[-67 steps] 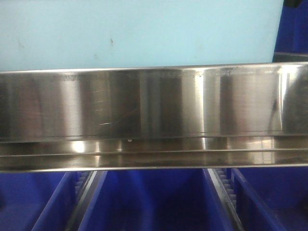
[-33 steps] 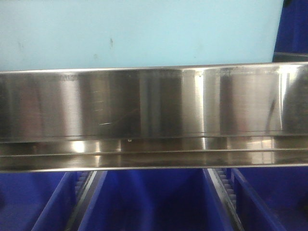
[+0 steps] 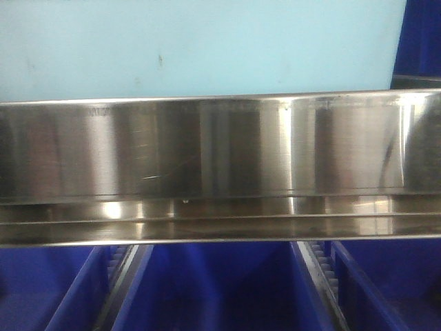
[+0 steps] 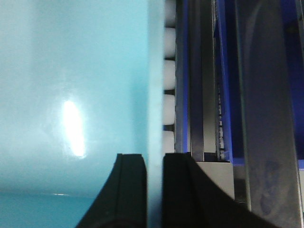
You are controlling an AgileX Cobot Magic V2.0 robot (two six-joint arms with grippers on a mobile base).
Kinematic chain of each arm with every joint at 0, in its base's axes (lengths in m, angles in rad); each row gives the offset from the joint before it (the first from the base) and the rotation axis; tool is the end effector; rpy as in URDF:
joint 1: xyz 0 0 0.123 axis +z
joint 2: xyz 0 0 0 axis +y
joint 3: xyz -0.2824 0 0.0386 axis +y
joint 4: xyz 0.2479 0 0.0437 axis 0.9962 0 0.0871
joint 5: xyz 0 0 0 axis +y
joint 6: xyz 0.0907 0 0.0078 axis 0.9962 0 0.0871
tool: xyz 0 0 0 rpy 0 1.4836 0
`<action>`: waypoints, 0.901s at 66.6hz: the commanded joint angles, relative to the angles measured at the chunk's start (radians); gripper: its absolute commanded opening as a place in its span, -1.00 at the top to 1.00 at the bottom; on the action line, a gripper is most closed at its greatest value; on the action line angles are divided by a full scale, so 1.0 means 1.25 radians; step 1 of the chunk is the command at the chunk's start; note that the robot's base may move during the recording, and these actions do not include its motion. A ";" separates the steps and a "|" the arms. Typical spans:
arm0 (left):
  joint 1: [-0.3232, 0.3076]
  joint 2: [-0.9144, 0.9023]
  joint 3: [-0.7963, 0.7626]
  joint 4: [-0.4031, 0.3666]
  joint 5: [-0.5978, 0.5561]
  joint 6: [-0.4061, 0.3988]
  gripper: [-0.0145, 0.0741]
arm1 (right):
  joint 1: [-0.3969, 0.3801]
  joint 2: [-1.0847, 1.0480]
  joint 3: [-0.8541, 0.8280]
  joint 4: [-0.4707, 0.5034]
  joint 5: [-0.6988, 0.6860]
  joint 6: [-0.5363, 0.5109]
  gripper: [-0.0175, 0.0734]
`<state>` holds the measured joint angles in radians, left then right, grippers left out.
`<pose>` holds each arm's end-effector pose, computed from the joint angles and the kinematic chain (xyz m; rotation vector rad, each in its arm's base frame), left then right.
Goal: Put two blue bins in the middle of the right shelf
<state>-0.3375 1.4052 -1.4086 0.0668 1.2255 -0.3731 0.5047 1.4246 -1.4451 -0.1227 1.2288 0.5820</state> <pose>0.2638 -0.0865 0.3701 -0.0364 2.7070 -0.1224 0.2531 0.1278 0.3754 0.0841 2.6870 0.1739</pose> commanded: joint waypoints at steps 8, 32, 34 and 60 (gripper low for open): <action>0.003 -0.002 -0.002 -0.014 -0.004 0.004 0.92 | -0.003 -0.003 0.001 0.007 -0.006 -0.024 0.98; 0.003 -0.068 -0.037 -0.003 -0.115 0.004 0.92 | -0.003 -0.003 -0.114 -0.075 -0.006 -0.044 0.98; 0.003 -0.069 -0.050 0.005 -0.127 0.004 0.92 | -0.003 -0.003 -0.128 -0.085 -0.006 -0.044 0.98; 0.003 -0.069 -0.187 0.148 -0.291 0.004 0.92 | -0.003 -0.003 -0.263 -0.172 -0.170 -0.044 0.98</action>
<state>-0.3375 1.3459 -1.6030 0.1946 0.9865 -0.3691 0.5047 1.4349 -1.7440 -0.3073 1.1331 0.5383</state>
